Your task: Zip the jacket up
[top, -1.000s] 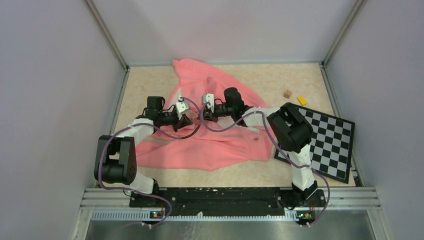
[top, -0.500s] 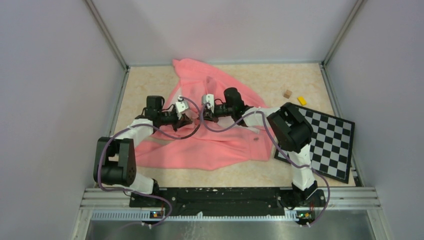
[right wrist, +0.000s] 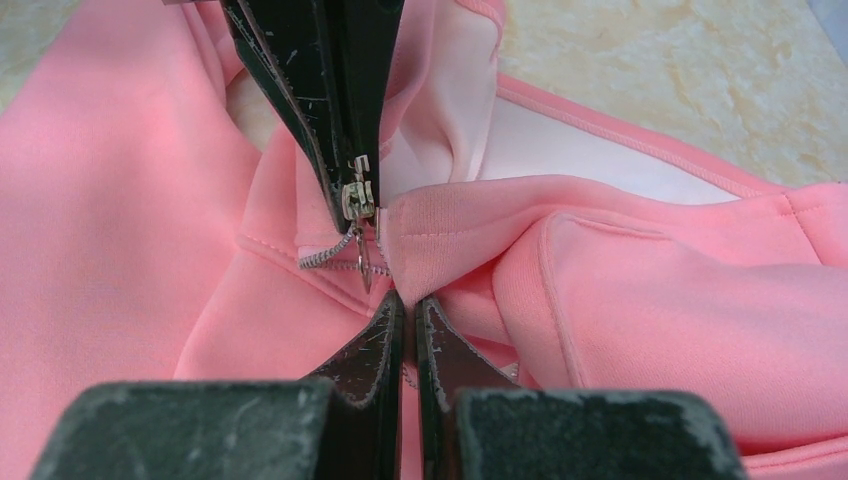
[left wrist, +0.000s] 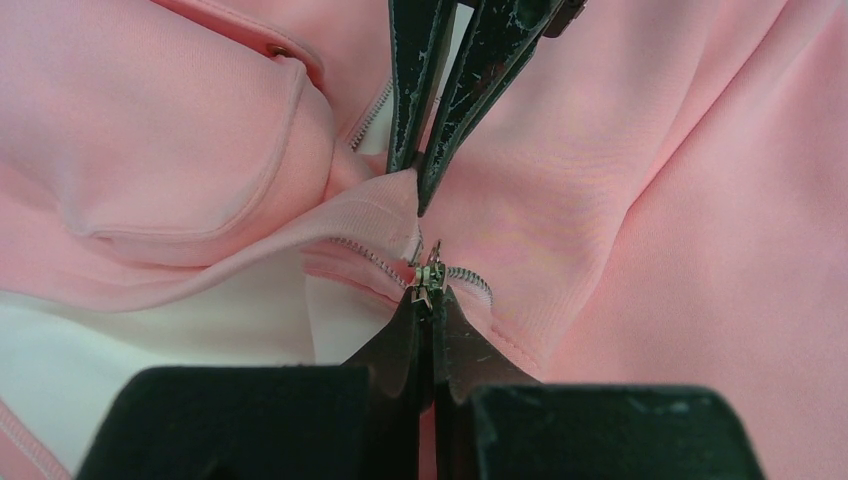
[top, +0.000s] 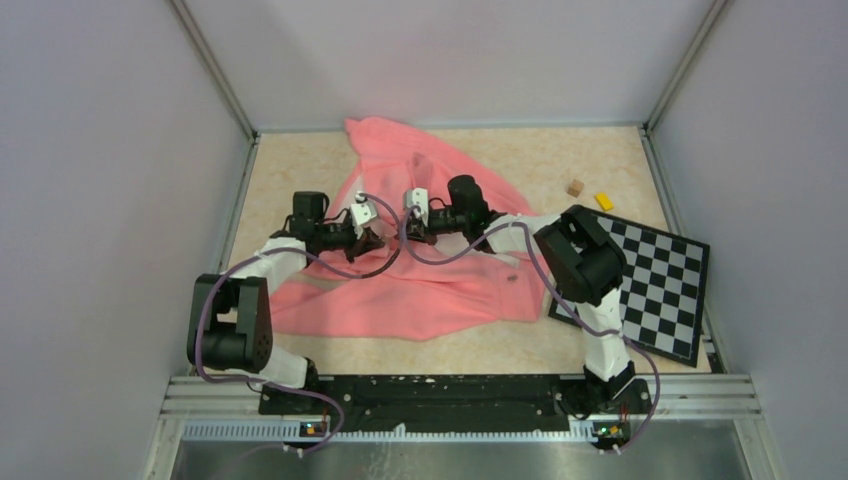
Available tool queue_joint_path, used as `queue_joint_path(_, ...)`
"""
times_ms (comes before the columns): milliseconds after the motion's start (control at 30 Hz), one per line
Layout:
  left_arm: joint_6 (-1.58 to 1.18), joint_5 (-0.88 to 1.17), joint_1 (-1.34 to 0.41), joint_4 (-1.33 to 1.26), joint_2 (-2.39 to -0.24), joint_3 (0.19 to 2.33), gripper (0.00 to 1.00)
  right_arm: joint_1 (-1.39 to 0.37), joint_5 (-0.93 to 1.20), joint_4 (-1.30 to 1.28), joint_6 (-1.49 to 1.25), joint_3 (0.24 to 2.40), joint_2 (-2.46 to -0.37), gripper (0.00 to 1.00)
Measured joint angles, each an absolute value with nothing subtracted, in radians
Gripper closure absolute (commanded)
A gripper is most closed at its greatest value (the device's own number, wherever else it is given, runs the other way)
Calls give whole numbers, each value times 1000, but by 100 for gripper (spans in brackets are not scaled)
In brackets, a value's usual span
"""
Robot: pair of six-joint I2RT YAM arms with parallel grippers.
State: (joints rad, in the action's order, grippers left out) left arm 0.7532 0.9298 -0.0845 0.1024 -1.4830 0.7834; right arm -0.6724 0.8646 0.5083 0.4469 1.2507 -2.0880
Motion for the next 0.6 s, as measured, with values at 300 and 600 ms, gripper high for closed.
queue_joint_path(300, 753, 931, -84, 106, -1484, 783, 100, -679, 862, 503, 469, 1251, -2088, 100)
queue_joint_path(600, 753, 931, -84, 107, -1500, 783, 100, -681, 857, 480, 487, 1250, -2088, 100)
